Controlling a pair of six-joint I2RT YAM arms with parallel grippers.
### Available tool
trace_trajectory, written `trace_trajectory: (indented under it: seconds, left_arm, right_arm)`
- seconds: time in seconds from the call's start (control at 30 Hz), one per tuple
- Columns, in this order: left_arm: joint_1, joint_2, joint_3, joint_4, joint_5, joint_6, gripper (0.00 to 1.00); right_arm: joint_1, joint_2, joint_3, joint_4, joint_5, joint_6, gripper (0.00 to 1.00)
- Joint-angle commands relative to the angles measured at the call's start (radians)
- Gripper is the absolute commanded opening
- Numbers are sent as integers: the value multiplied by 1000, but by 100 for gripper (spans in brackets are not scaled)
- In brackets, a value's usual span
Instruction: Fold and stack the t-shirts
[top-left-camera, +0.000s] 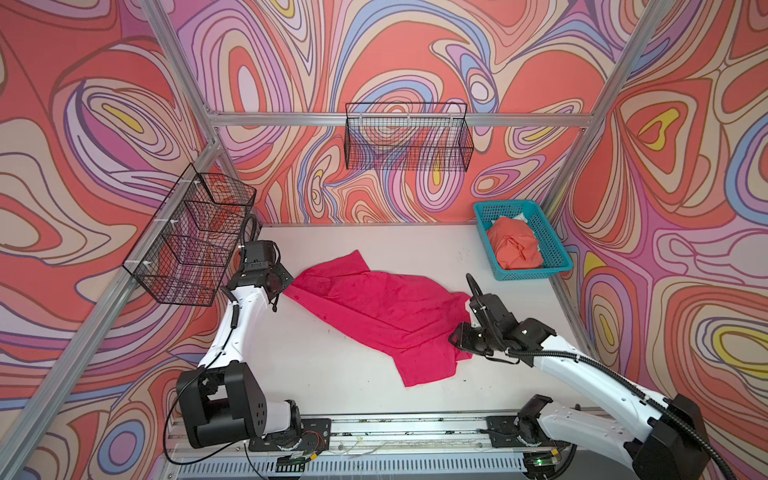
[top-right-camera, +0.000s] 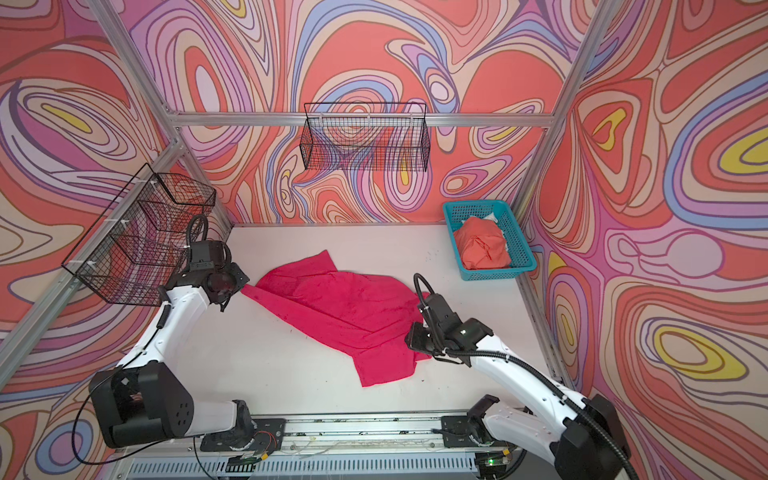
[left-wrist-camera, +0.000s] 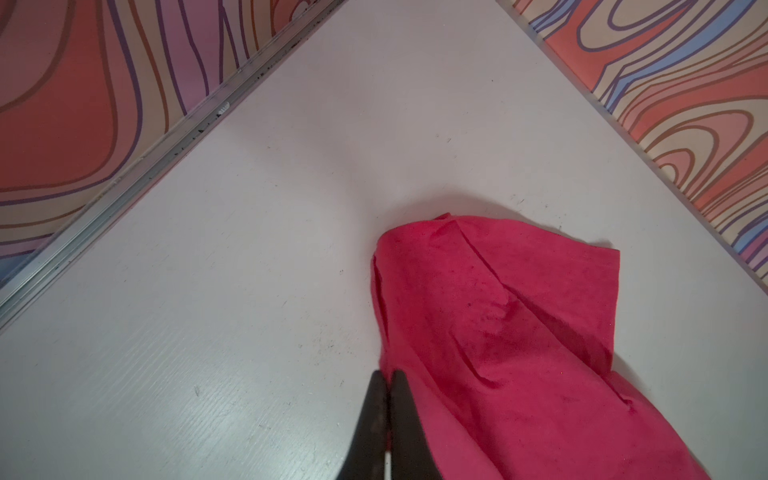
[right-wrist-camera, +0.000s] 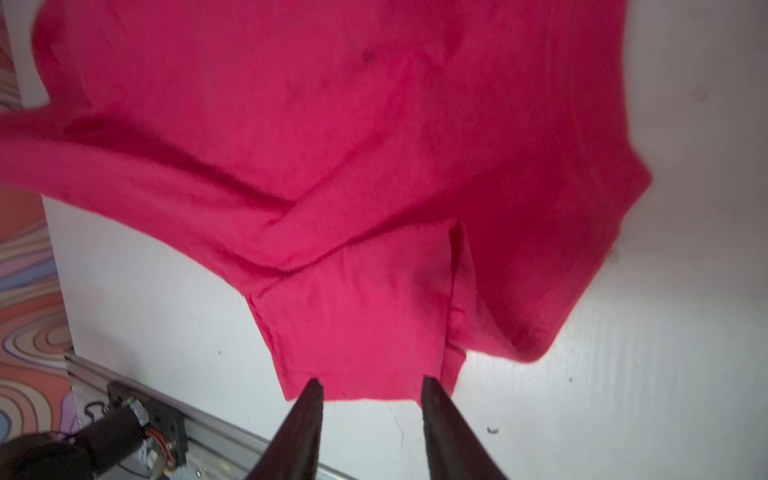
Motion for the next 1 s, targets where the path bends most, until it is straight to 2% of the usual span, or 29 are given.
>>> trace_trajectory:
  seconds: [0.0, 0.13, 0.37, 0.6, 0.97]
  left_arm:
    - [5, -4, -1, 15, -61, 31, 0]
    - [9, -8, 34, -2, -100, 62, 0]
    - [9, 17, 44, 2, -49, 36, 0]
    - [9, 2, 22, 7, -52, 39, 0]
    - [9, 0, 14, 12, -44, 35, 0]
  right_arm:
    - [31, -12, -98, 22, 17, 110, 31]
    - [30, 4, -130, 50, 58, 126, 28]
    - [30, 118, -138, 101, 91, 105, 21]
    - [31, 169, -143, 193, 52, 94, 20]
    - [49, 237, -116, 228, 28, 81, 22]
